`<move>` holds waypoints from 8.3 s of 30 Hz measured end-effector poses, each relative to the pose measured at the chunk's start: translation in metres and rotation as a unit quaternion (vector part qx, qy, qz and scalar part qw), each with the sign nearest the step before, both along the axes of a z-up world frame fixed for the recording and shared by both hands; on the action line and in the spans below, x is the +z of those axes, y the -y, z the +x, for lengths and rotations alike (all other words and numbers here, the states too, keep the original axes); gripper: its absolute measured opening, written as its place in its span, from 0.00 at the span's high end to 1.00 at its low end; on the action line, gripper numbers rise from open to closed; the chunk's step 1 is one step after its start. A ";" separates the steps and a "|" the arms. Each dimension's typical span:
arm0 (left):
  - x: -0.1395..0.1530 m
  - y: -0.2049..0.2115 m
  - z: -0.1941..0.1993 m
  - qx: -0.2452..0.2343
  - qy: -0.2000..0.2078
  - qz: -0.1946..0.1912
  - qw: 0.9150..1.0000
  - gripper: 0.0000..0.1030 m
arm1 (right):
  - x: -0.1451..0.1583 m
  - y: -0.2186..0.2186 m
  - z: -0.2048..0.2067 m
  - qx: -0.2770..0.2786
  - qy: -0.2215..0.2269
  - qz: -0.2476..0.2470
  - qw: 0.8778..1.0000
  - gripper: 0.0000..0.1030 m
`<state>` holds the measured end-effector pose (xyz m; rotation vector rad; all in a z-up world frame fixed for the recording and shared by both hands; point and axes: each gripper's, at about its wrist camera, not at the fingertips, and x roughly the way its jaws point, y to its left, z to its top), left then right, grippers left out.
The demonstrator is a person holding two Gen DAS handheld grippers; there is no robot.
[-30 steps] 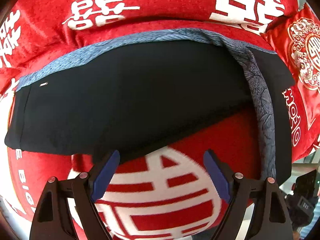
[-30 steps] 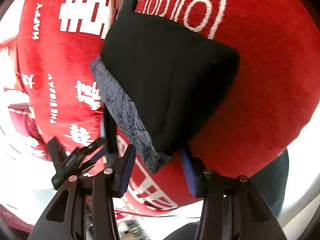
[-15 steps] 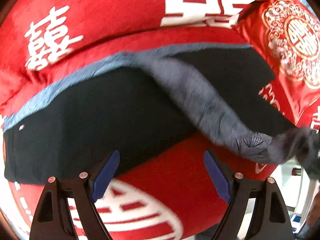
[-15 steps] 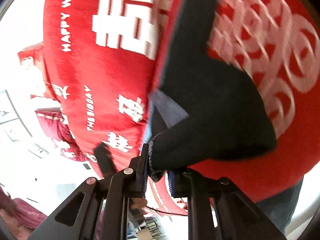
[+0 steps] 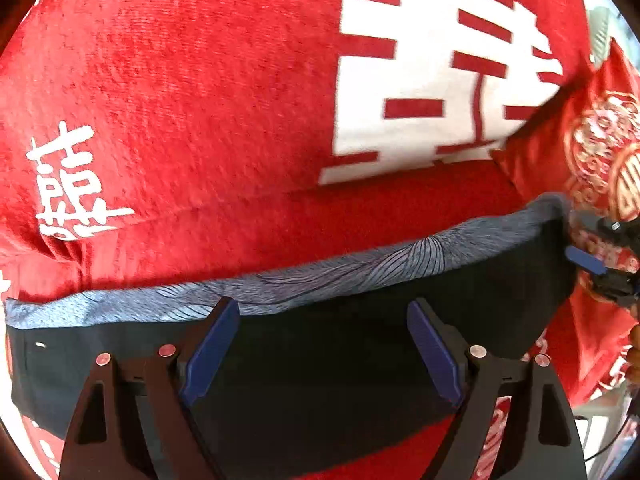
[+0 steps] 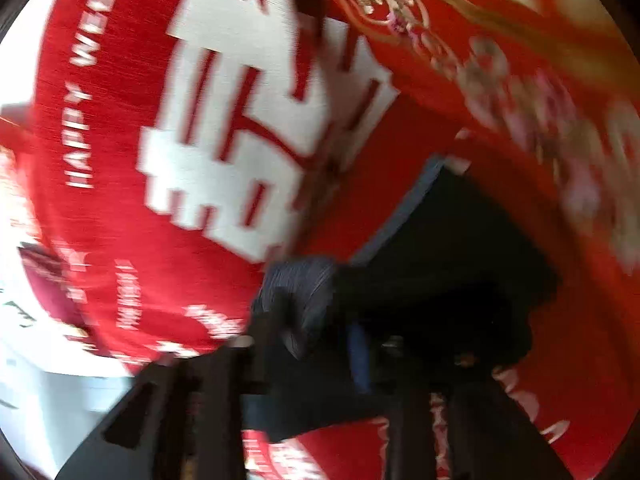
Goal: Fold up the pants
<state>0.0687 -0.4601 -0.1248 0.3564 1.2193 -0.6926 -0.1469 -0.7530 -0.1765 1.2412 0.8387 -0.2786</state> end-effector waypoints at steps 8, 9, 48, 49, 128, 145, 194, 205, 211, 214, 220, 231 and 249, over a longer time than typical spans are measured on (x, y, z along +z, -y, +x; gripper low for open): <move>-0.049 -0.035 0.006 0.043 -0.015 0.087 0.995 0.16 | 0.006 -0.018 -0.015 0.038 -0.062 -0.091 0.993 0.32; -0.054 -0.041 0.006 0.051 -0.020 0.093 0.994 0.16 | -0.003 -0.022 -0.026 0.028 -0.083 -0.093 0.992 0.33; -0.069 0.013 0.023 0.053 -0.003 0.072 0.996 0.06 | -0.015 -0.013 0.048 0.125 -0.139 -0.206 0.961 0.70; -0.078 0.019 0.027 0.057 -0.001 0.081 0.995 0.06 | -0.025 -0.006 0.060 0.129 -0.147 -0.213 0.957 0.70; -0.056 -0.247 0.042 0.032 -0.003 0.053 0.998 0.00 | -0.004 -0.304 0.122 0.252 -0.126 -0.155 0.947 0.67; -0.082 -0.237 0.008 0.044 -0.022 0.070 0.996 0.00 | -0.018 -0.239 0.039 0.103 -0.141 -0.071 0.982 0.65; -0.046 -0.143 0.040 0.094 -0.023 0.096 0.991 0.00 | 0.005 -0.169 0.058 0.156 -0.201 -0.144 0.956 0.48; -0.046 -0.062 -0.019 0.043 -0.049 0.093 0.994 0.00 | 0.010 -0.126 -0.008 0.087 -0.216 -0.123 0.965 0.47; -0.050 -0.028 -0.031 0.030 -0.056 0.092 0.994 0.00 | 0.010 -0.102 -0.042 0.056 -0.221 -0.103 0.968 0.47; -0.057 -0.016 -0.035 0.021 -0.060 0.097 0.993 0.00 | 0.007 -0.099 -0.050 0.052 -0.219 -0.092 0.970 0.47; -0.062 0.002 -0.045 0.011 -0.058 0.107 0.993 0.00 | 0.006 -0.074 -0.069 0.002 -0.216 -0.094 0.972 0.47; -0.055 0.042 -0.055 0.006 -0.060 0.097 0.993 0.00 | -0.003 -0.058 -0.083 -0.034 -0.161 -0.030 0.986 0.47; -0.076 0.081 -0.071 -0.002 -0.066 0.102 0.993 0.00 | -0.021 -0.049 -0.090 -0.089 -0.017 0.024 0.996 0.43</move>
